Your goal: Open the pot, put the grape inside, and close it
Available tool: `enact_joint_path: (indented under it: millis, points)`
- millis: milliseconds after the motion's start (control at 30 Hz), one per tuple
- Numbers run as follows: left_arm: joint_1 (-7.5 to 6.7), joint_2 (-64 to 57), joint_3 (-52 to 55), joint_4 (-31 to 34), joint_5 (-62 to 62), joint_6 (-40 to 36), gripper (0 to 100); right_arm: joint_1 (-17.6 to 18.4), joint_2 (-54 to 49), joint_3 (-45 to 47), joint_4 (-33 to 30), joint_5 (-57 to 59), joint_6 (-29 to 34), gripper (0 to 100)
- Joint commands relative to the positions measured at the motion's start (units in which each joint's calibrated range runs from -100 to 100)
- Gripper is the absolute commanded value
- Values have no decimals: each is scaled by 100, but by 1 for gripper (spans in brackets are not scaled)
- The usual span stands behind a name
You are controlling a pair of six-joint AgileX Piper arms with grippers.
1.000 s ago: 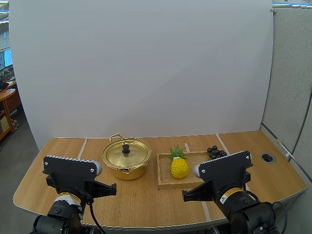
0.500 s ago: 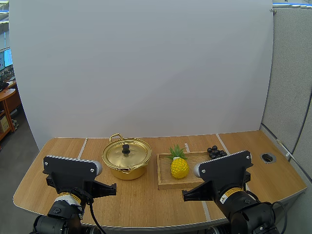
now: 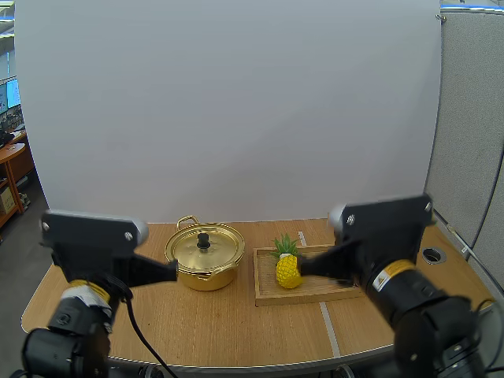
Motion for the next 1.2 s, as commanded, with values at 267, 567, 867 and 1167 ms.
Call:
enact_joint_path:
  millis: [267, 567, 867, 1167]
  points:
    - [3, -15, -2125, 349, 1582, 46, 0, 3, -33, -2018, 20, 1943, -19, 0]
    - [3, 273, -3681, 361, 3476, -66, 0, 3, 88, -3100, -18, 3454, -19, 0]
    - [3, 2119, -4924, 361, 5009, 27, 0, 3, 1400, -4011, -152, 6095, -19, 0]
    - [3, 3863, -5762, 271, 6153, 578, 0, 3, 2694, -4204, -152, 6441, -19, 0]
